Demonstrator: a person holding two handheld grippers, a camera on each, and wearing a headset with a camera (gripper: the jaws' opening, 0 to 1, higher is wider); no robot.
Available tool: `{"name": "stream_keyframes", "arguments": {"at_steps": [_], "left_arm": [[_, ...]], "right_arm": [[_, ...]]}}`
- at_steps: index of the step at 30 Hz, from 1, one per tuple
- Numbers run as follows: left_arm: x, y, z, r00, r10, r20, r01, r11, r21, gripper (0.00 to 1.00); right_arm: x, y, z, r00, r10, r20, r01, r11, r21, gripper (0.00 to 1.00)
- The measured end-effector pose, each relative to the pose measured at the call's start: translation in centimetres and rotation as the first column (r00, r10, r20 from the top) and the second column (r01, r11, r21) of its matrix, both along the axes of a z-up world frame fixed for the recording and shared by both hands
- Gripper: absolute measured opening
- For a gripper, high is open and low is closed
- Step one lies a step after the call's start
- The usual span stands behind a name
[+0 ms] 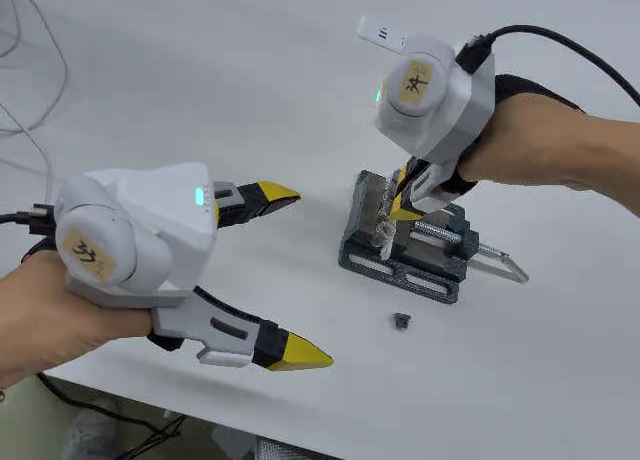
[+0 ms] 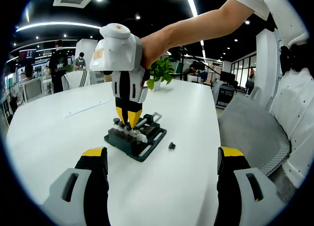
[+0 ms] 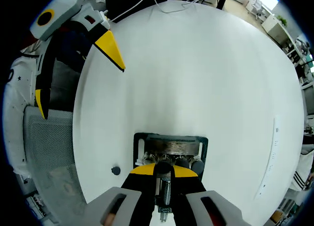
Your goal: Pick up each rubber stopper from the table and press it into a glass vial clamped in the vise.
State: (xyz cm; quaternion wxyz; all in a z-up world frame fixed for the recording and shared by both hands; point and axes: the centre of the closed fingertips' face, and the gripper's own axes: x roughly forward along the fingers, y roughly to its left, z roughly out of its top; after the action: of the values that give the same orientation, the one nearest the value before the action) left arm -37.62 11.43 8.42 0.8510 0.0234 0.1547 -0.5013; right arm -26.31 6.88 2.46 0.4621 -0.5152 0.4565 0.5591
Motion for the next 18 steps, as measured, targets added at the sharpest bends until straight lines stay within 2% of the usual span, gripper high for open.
{"name": "stream_keyframes", "arguments": {"at_steps": [7,18], "left_arm": [[0.15,0.12,0.07,1.0,0.004,0.0,-0.004,1.0,0.002,0.92],[0.2,0.01,0.04,1.0,0.004,-0.002,-0.004,1.0,-0.001,0.91]], "right_arm": [[0.08,-0.02,-0.09,1.0,-0.023,-0.002,0.023,0.999,0.048,0.07],[-0.21,0.01,0.04,1.0,-0.022,-0.003,0.022,0.997,0.068,0.08]]}}
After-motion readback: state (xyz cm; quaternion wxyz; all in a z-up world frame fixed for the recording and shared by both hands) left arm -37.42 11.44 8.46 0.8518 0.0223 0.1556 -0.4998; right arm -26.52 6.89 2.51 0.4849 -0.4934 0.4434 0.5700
